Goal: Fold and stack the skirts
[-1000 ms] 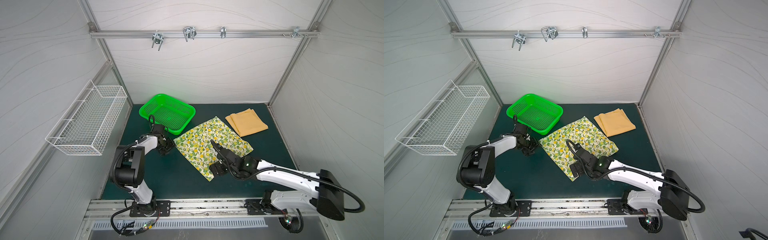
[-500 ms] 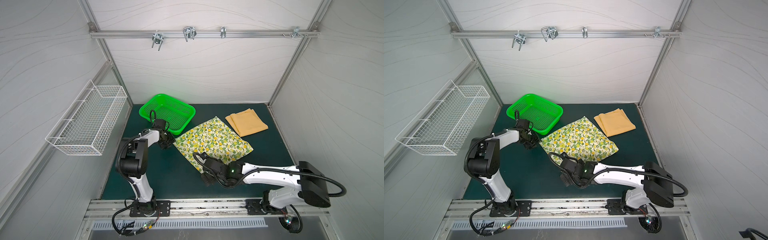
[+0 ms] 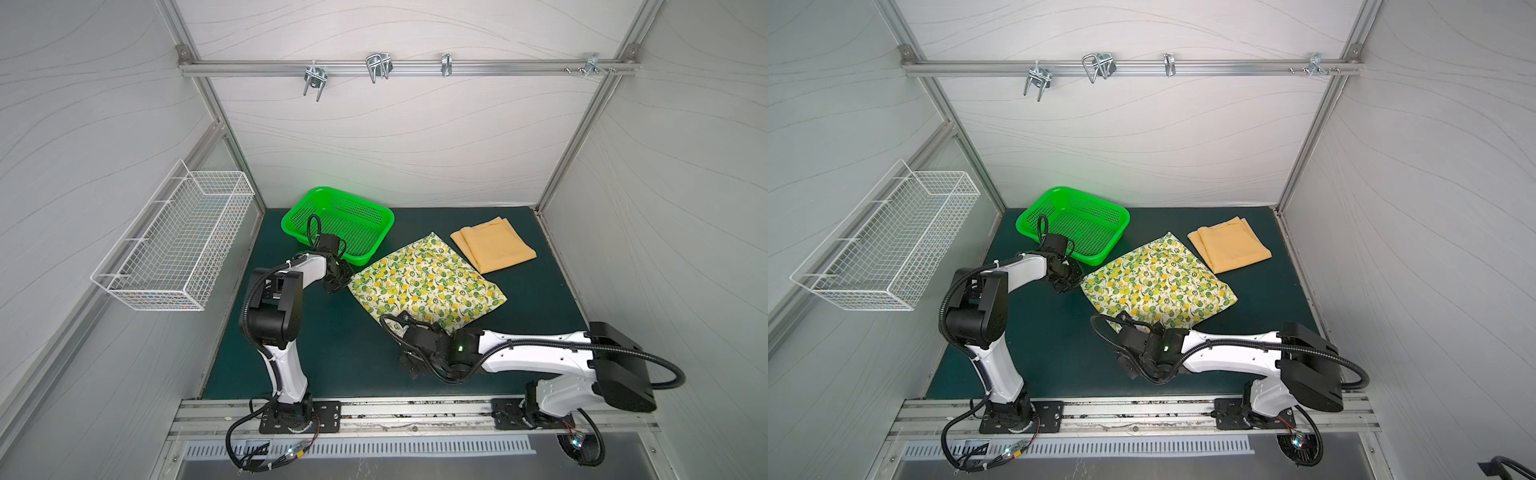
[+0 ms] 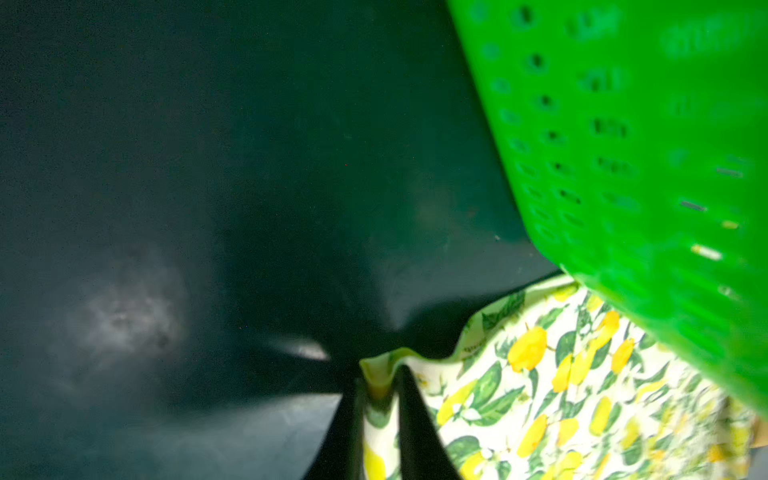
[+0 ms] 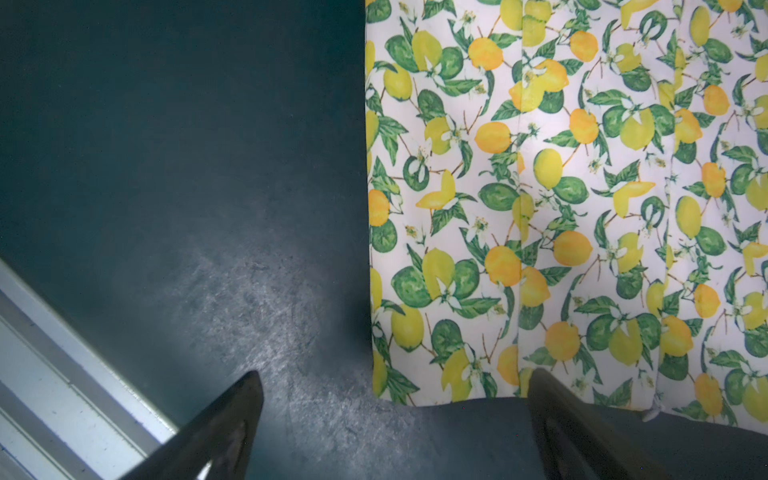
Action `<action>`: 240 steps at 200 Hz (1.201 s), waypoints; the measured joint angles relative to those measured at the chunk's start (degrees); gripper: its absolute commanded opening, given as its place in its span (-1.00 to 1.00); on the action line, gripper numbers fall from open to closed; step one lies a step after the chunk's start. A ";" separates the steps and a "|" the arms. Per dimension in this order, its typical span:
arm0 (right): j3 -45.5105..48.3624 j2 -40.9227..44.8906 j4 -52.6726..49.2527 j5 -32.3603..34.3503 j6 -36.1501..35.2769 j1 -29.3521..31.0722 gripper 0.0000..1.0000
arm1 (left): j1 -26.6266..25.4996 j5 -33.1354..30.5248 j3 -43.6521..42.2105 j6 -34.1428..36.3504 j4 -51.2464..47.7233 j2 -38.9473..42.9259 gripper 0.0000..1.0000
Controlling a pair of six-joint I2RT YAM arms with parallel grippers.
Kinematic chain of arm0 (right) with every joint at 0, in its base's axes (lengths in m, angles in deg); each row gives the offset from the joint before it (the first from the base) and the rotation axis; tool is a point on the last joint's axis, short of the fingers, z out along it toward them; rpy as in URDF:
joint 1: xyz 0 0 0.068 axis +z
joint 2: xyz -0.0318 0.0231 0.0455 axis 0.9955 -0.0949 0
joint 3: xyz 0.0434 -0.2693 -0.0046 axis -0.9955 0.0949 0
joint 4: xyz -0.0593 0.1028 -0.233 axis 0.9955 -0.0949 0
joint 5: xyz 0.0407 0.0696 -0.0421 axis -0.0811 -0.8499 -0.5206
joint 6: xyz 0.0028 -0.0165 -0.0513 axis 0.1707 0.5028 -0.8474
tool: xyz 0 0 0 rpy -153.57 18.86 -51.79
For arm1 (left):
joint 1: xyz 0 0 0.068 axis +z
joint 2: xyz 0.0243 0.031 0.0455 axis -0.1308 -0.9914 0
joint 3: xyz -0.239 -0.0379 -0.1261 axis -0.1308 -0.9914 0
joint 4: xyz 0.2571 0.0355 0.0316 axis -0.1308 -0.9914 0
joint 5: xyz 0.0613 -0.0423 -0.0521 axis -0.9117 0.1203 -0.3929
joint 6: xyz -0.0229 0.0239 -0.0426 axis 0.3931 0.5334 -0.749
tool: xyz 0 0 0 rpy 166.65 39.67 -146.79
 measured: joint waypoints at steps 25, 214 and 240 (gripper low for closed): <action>0.22 -1.49 0.63 -0.11 0.44 0.15 0.98 | -0.17 -0.35 -0.15 0.09 0.09 0.09 -1.00; 0.07 -11.21 2.93 0.07 1.92 0.57 0.30 | 1.97 1.22 -1.88 0.33 -6.51 13.46 -1.00; 0.00 -11.21 2.89 0.72 1.86 1.07 0.30 | 2.58 1.46 -1.11 0.48 -7.96 14.80 -1.00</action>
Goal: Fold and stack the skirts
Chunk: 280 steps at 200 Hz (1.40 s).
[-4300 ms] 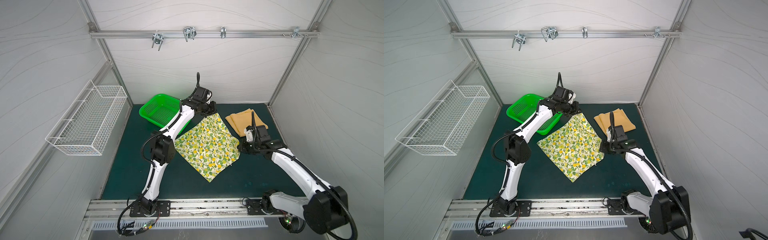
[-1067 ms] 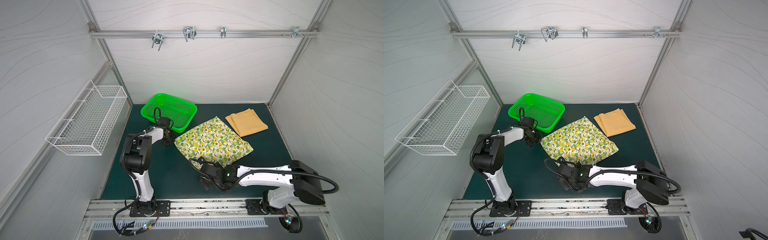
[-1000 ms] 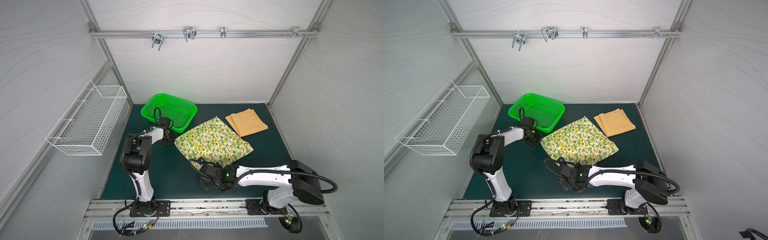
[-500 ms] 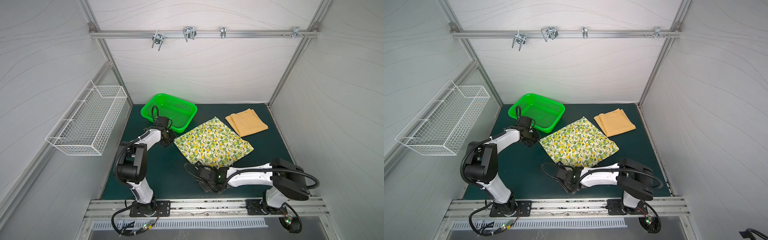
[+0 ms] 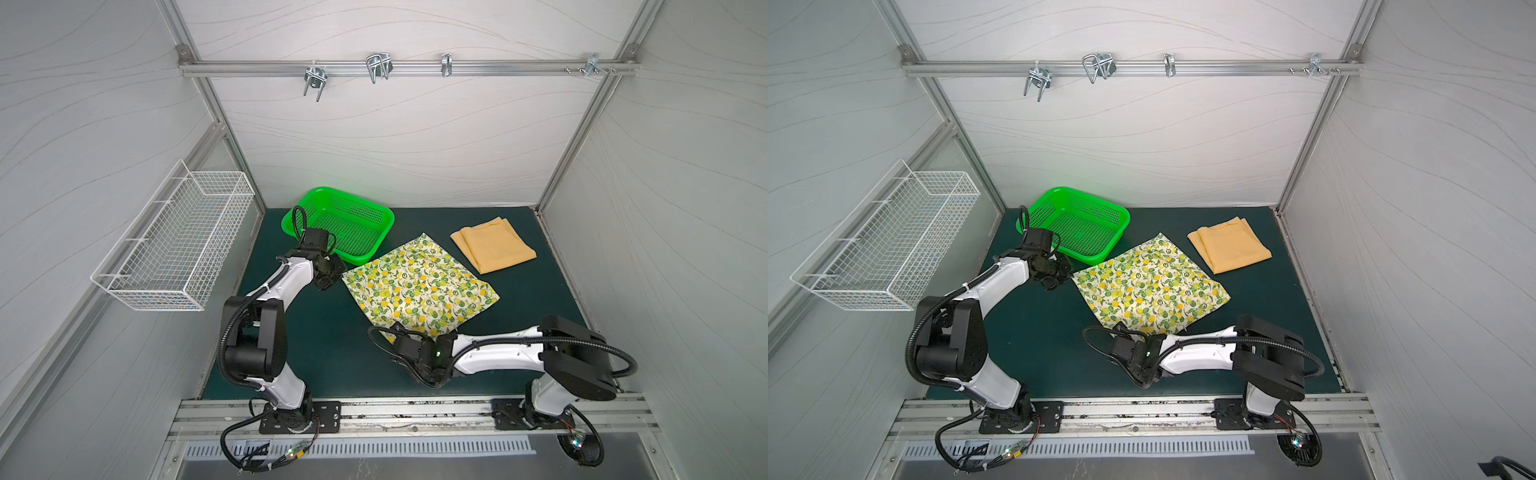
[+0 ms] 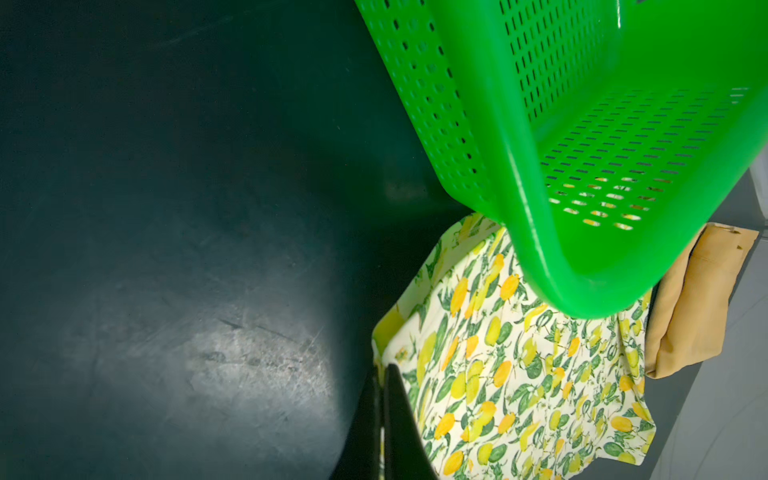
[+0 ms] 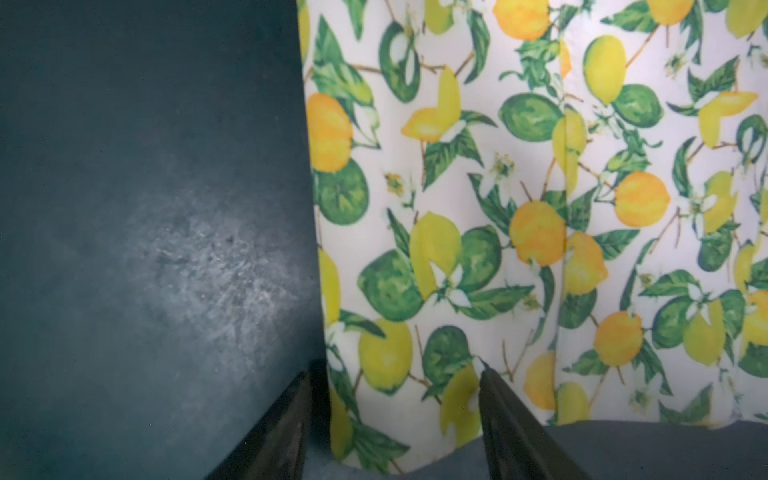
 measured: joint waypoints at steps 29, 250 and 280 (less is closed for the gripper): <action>-1.36 0.00 -0.52 0.46 -0.92 2.45 0.29 | 0.22 0.04 1.57 0.31 -0.68 0.02 -1.00; -6.03 -7.02 6.69 -2.23 -2.38 3.06 0.19 | 0.24 2.97 12.57 1.81 -10.60 3.78 -1.00; -7.82 -8.33 6.01 -1.86 -2.32 3.17 0.18 | 0.24 3.28 12.66 1.81 -10.67 3.85 -1.00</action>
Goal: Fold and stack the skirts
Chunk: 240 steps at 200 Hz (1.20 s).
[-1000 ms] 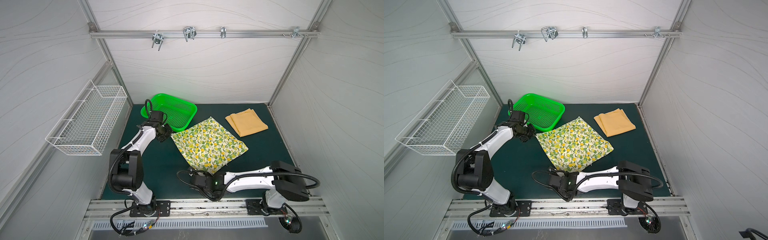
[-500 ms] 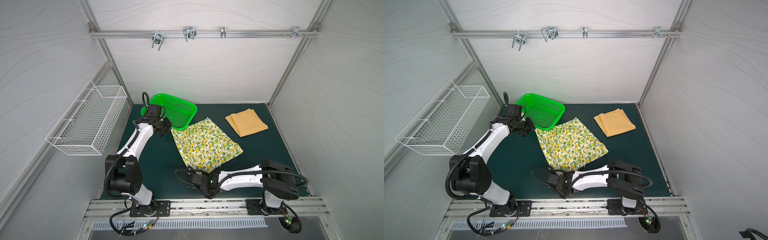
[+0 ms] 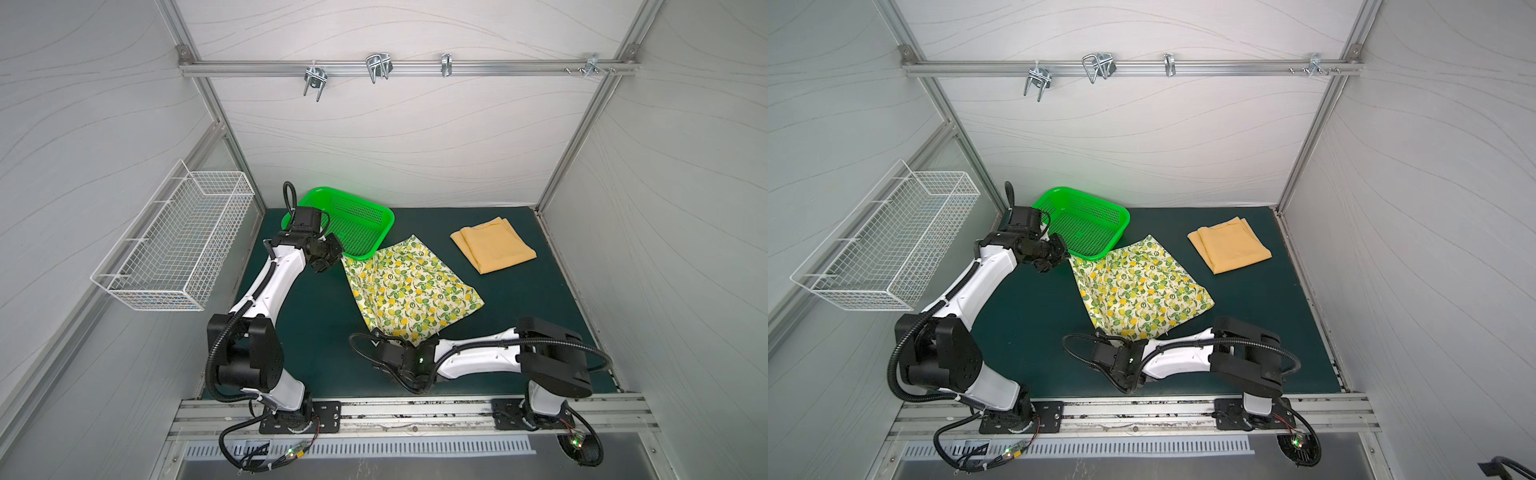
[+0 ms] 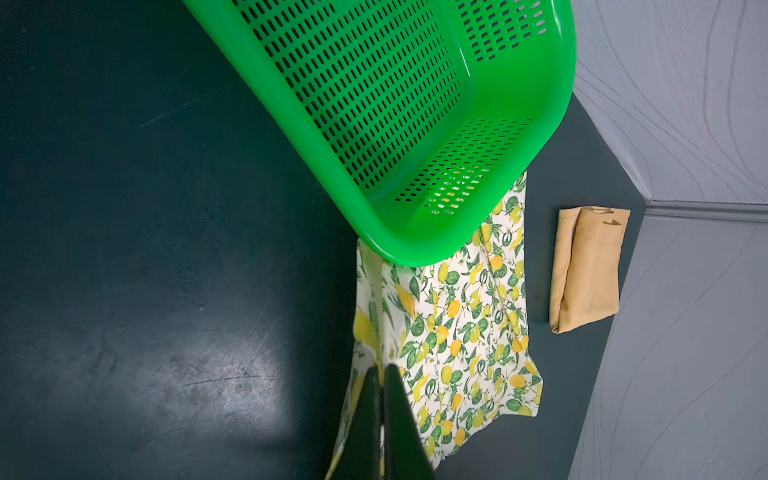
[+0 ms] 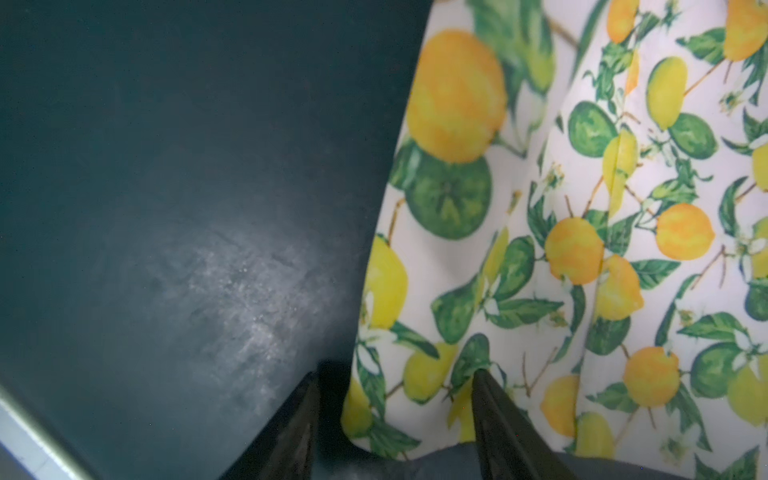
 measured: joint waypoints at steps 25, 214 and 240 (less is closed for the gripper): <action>-2.78 -2.40 -0.07 0.70 0.46 0.00 0.14 | 0.00 0.37 0.50 0.04 -0.39 0.04 -1.00; -5.22 5.79 -5.44 -5.05 1.62 -0.74 -0.88 | 0.15 1.62 8.48 2.10 -7.93 3.85 -1.00; -8.74 12.20 -7.65 -7.13 0.09 -1.11 -0.89 | 0.37 2.47 12.85 2.75 -9.25 4.96 -1.00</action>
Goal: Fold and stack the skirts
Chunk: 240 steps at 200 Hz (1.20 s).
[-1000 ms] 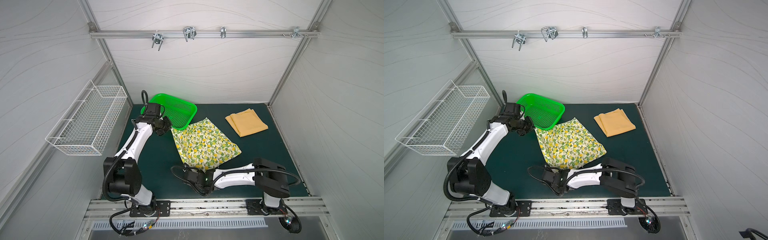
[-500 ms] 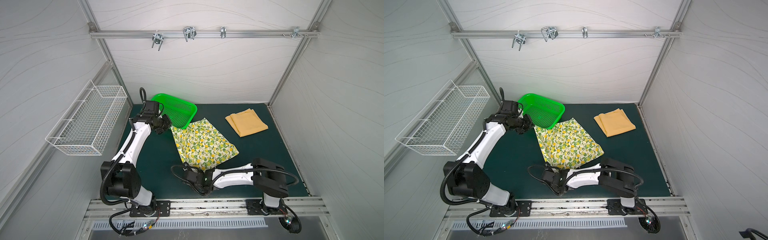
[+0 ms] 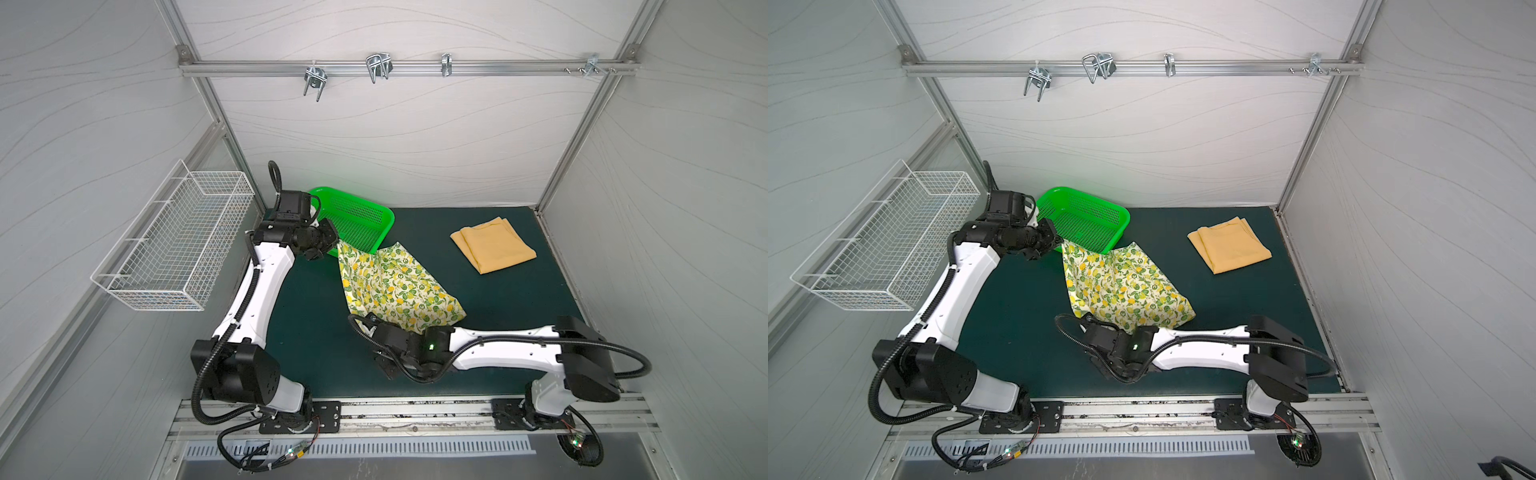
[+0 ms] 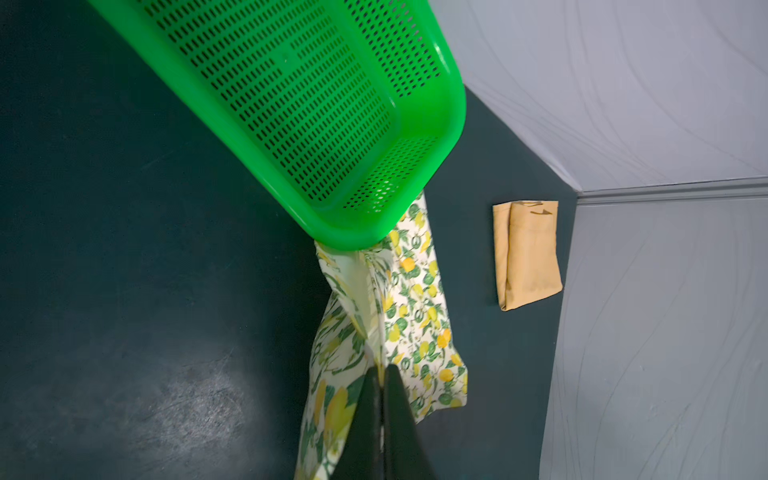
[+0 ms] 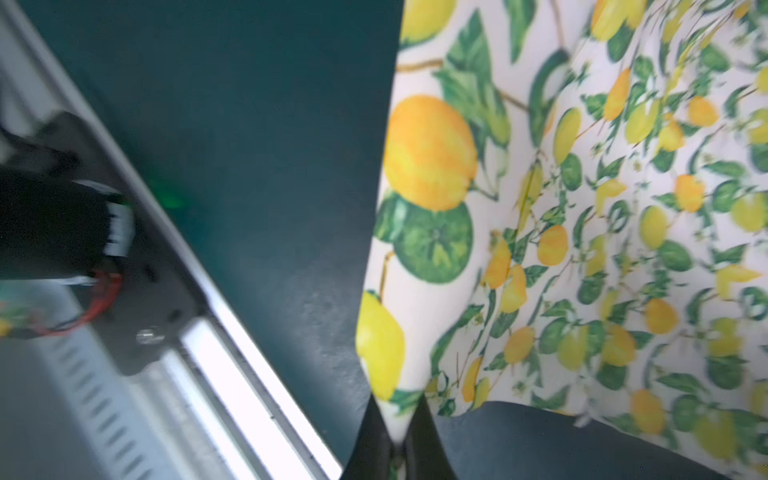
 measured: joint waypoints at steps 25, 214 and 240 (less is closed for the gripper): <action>-2.05 6.86 -1.97 -1.64 -1.42 -2.95 -0.89 | -0.35 3.10 3.56 0.22 -0.15 0.11 -1.00; -16.31 25.99 -24.94 -5.35 -9.84 -32.79 -0.89 | -12.20 10.34 26.45 -5.99 5.95 -9.57 -1.00; -8.35 25.38 -24.11 -8.13 -6.84 -29.73 -0.89 | -7.91 10.23 6.73 -6.23 10.95 -2.27 -1.00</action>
